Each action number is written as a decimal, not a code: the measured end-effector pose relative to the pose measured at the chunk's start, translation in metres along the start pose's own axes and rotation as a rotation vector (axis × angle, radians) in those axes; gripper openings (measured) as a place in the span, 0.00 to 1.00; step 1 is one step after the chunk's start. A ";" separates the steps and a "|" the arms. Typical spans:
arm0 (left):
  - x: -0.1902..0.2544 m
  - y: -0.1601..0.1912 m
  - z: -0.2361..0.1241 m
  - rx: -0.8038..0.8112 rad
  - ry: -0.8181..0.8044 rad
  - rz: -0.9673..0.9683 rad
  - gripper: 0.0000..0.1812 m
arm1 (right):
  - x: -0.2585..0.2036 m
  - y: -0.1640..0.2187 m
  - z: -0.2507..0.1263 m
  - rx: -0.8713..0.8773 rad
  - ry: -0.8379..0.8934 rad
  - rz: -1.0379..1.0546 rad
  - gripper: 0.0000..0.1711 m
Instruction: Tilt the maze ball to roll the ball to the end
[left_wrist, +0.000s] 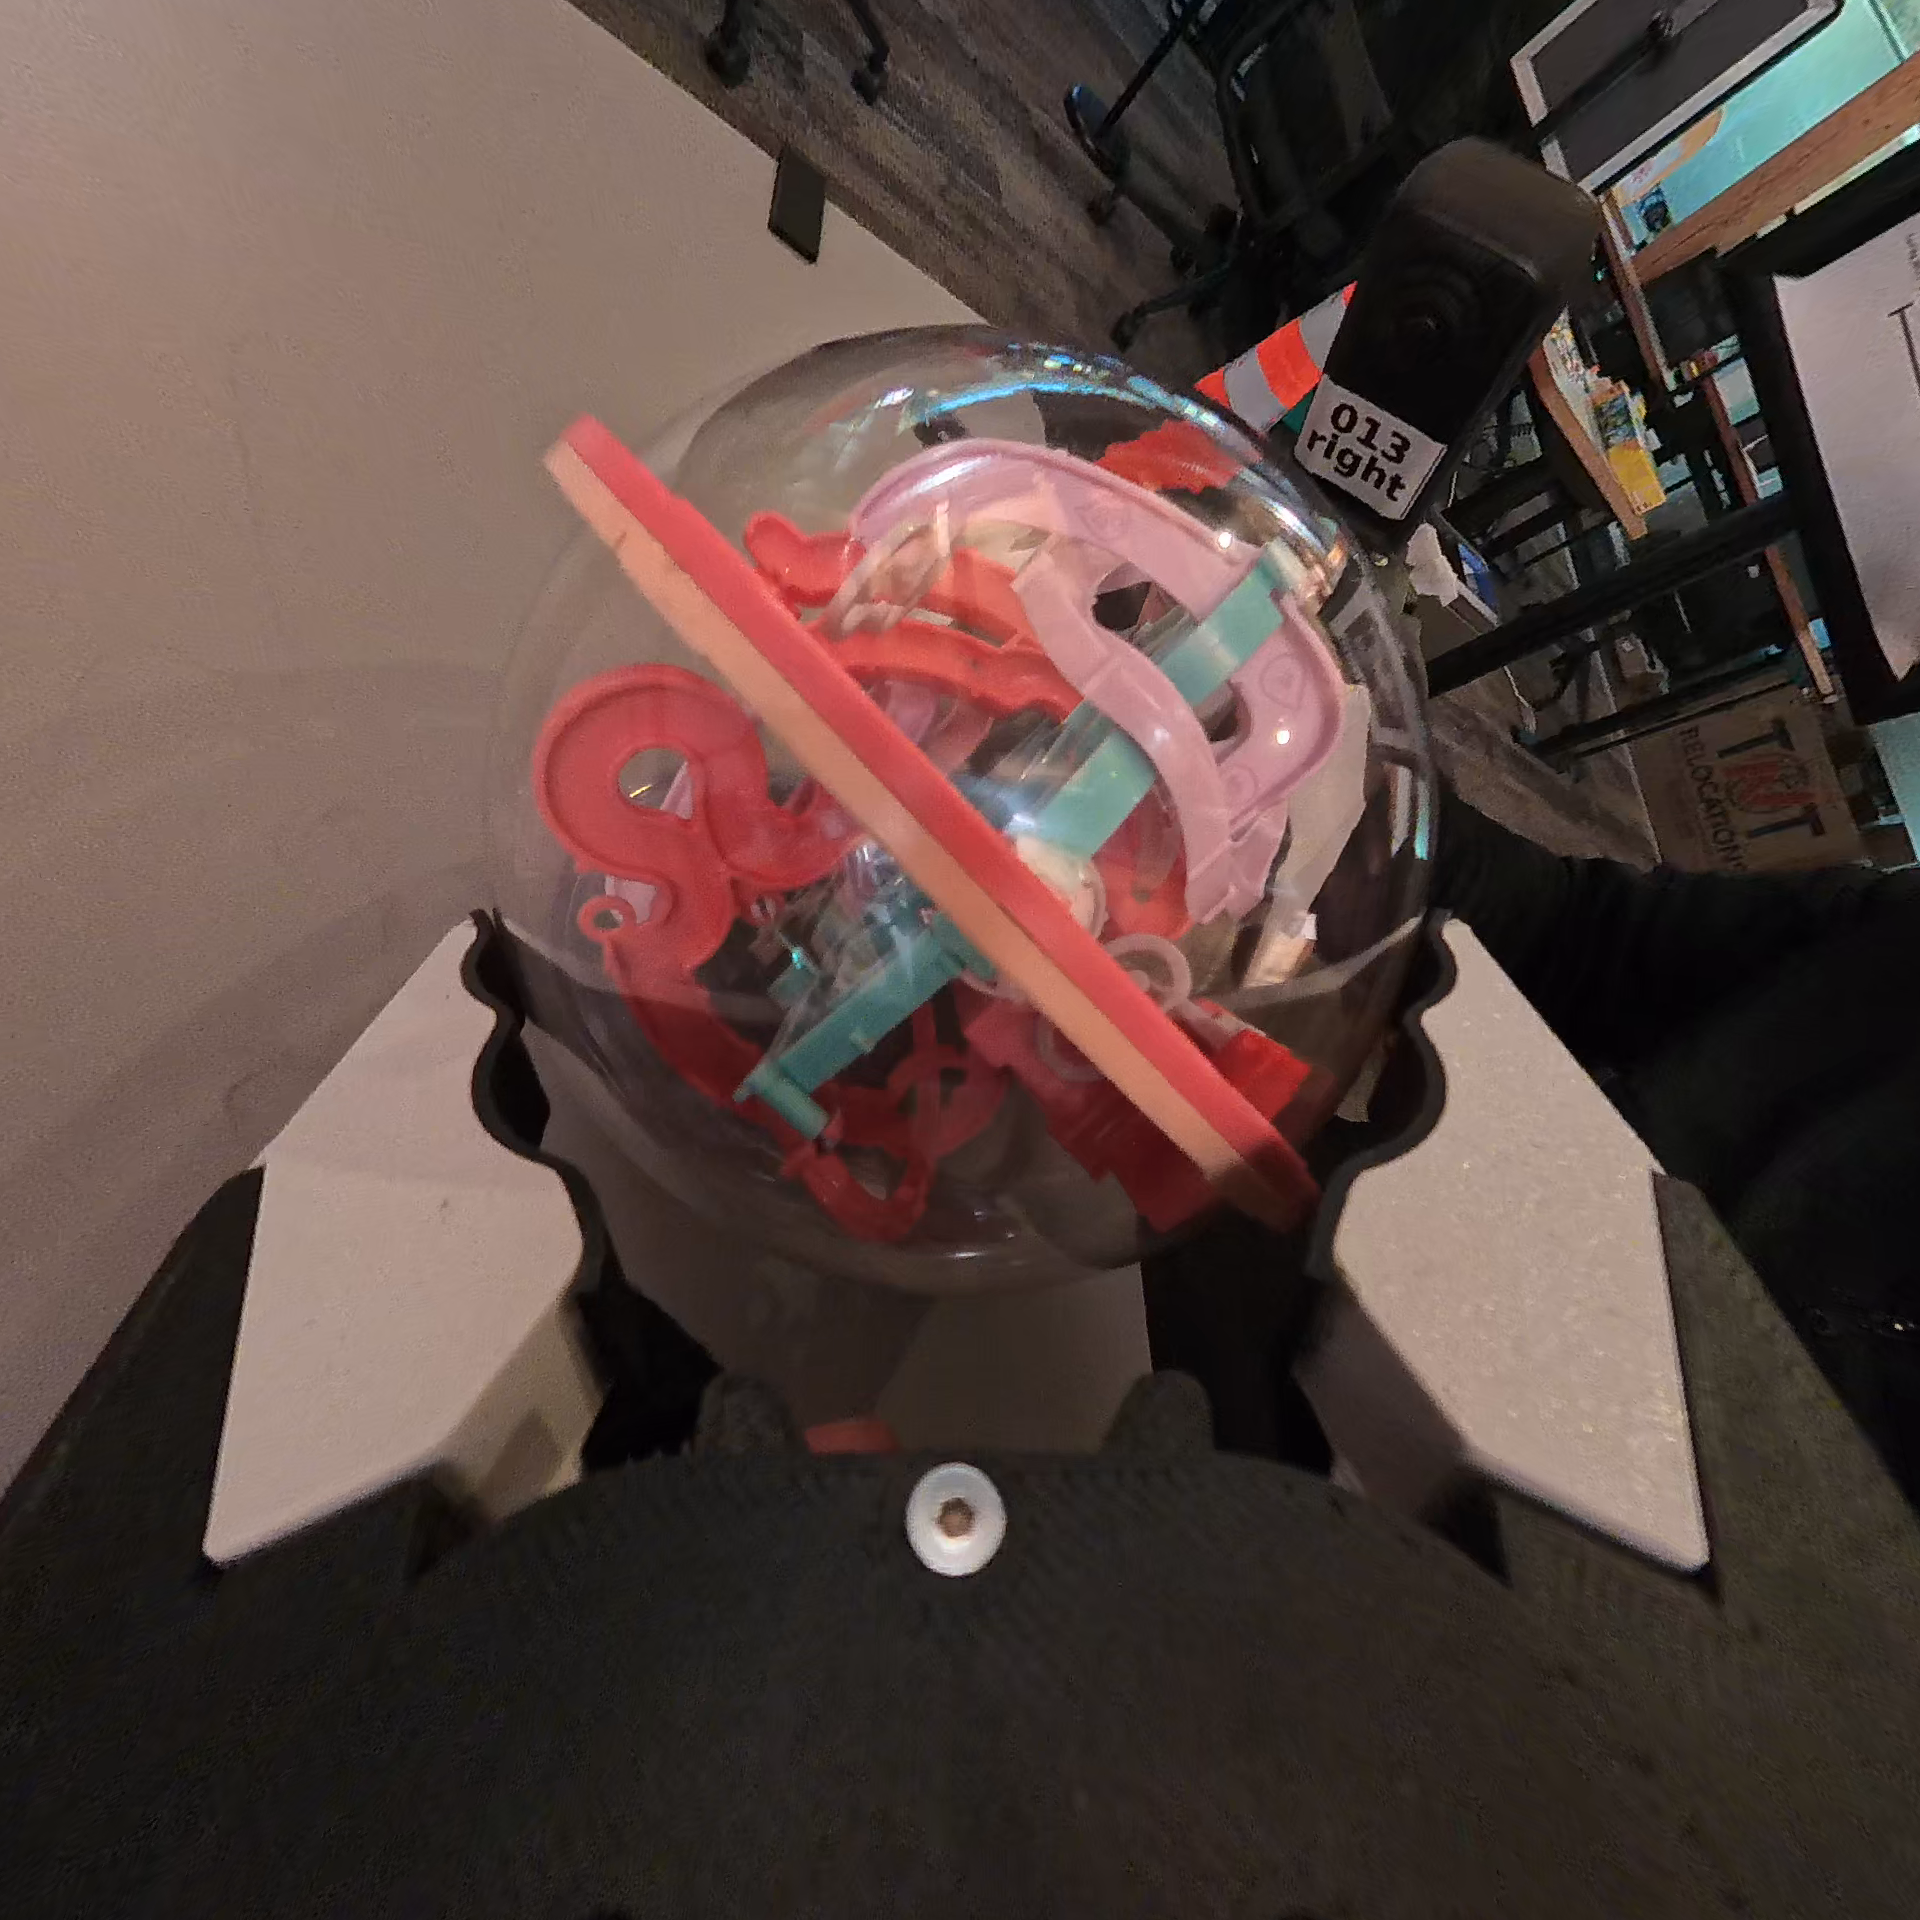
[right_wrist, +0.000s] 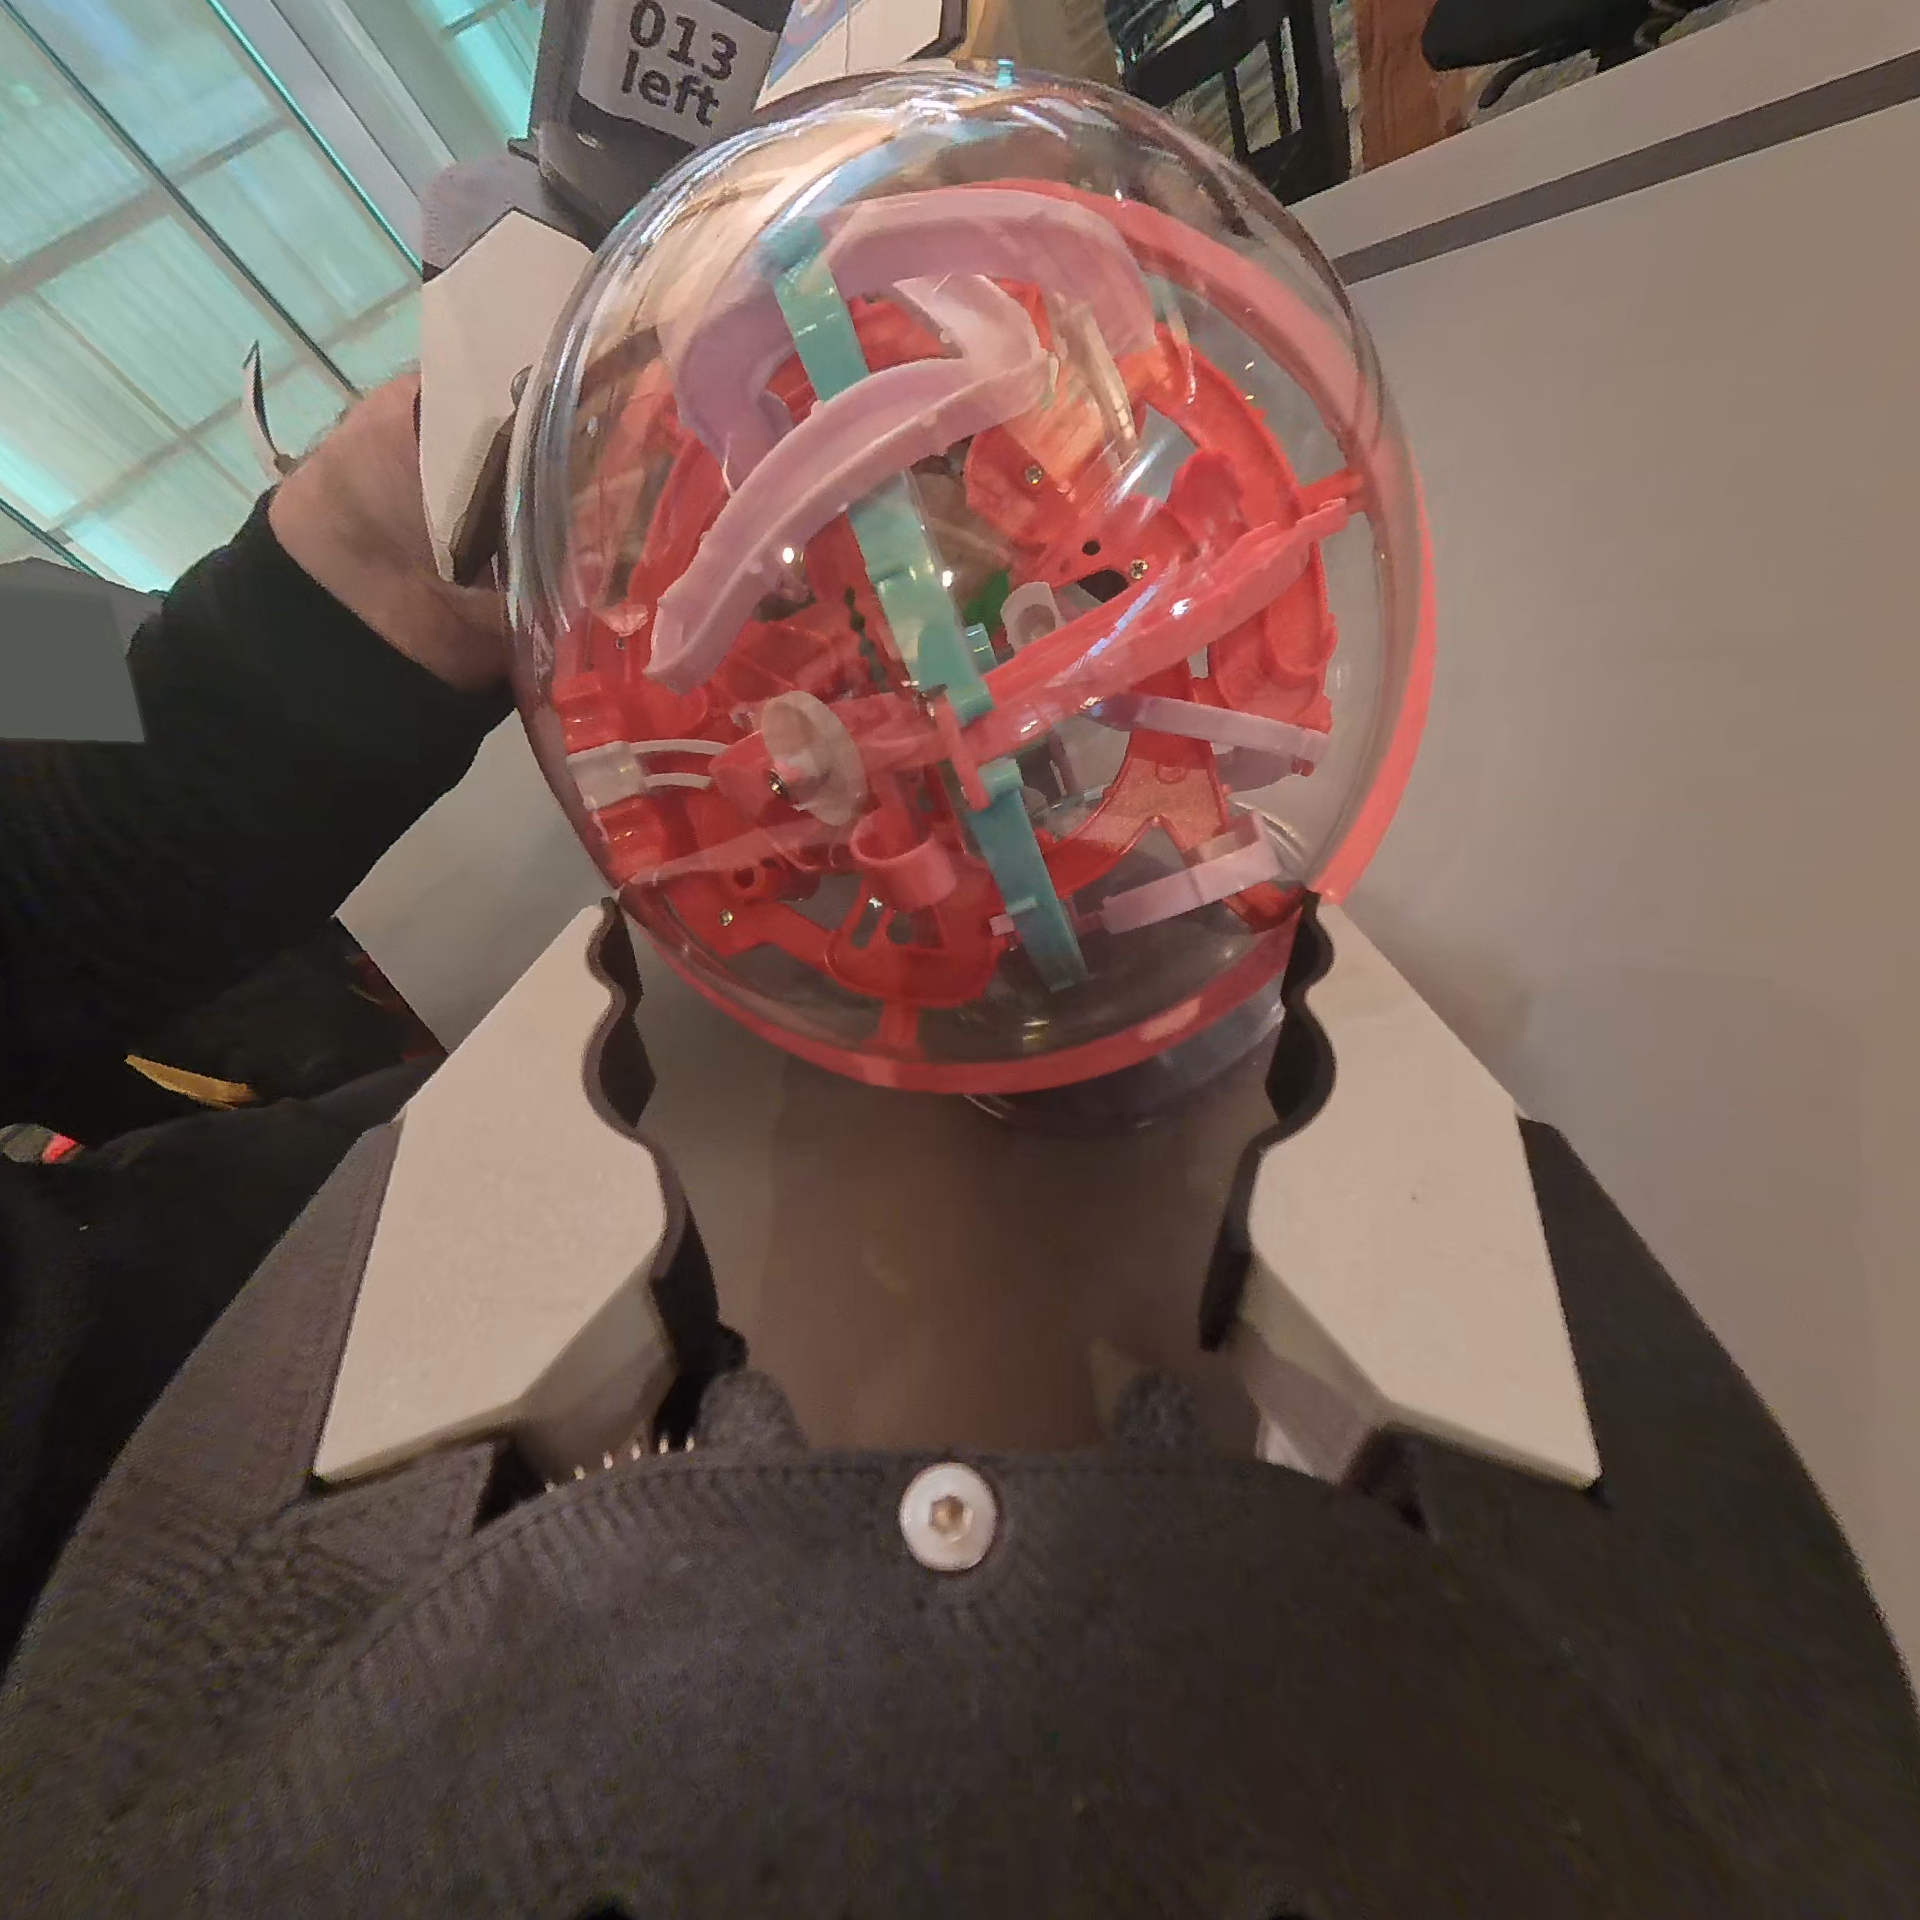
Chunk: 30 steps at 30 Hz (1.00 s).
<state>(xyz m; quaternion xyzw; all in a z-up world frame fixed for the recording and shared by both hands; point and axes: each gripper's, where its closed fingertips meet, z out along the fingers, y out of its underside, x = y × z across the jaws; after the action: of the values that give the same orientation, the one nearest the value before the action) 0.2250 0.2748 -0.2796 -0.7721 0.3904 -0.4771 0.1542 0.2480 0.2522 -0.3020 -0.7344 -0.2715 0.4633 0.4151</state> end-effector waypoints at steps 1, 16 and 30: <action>0.000 -0.001 0.001 0.004 0.000 0.000 0.87 | 0.000 0.000 -0.001 0.001 0.003 -0.001 0.71; 0.012 -0.015 0.029 0.064 0.047 -0.004 0.87 | 0.009 0.000 -0.031 0.060 0.059 0.006 0.72; 0.011 -0.024 0.034 0.151 0.118 0.023 0.87 | 0.013 0.000 -0.035 0.092 0.135 -0.015 0.71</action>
<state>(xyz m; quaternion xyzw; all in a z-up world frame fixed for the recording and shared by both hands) 0.2681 0.2774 -0.2746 -0.7243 0.3705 -0.5482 0.1940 0.2853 0.2499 -0.2995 -0.7422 -0.2267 0.4216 0.4691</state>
